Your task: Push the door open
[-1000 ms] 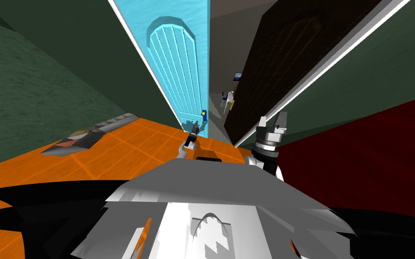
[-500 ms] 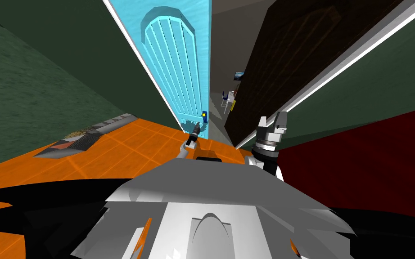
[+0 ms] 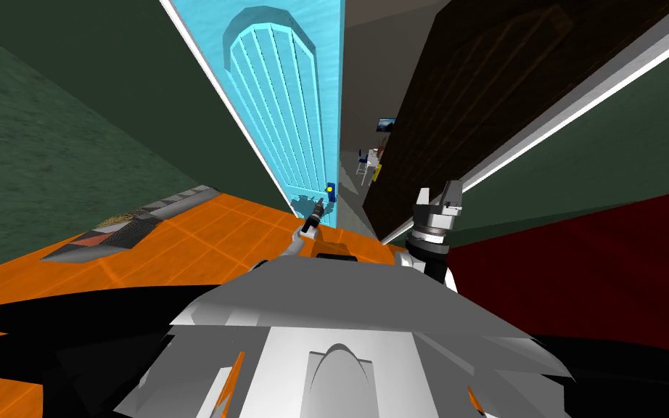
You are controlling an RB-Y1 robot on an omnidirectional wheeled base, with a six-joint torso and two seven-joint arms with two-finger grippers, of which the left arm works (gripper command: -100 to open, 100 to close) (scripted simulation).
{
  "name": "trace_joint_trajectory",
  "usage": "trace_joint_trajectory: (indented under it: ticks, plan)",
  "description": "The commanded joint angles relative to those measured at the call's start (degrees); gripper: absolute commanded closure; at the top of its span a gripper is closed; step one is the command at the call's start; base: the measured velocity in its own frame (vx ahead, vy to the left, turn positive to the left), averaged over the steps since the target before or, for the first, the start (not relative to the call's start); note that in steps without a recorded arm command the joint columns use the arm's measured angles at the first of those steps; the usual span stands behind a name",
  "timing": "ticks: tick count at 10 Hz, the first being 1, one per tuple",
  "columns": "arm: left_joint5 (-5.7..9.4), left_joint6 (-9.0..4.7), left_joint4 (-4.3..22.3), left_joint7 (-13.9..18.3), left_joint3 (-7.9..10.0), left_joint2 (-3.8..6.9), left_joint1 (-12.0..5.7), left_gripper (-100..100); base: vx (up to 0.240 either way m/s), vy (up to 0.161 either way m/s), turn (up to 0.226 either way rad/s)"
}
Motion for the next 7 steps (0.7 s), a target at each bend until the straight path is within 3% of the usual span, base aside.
trace_joint_trajectory:
  ticks: [1,5,7]
  plan:
    - [0.34,0.33,2.3,0.41,-0.5,0.26,-1.34,-100,0.201,0.026,-0.006]
    - [0.94,0.57,6.7,1.07,-1.32,0.61,-3.93,-100,0.167,0.028,-0.005]
    - [0.82,0.64,6.57,0.81,-0.86,0.26,-3.96,-100,0.103,-0.013,-0.019]
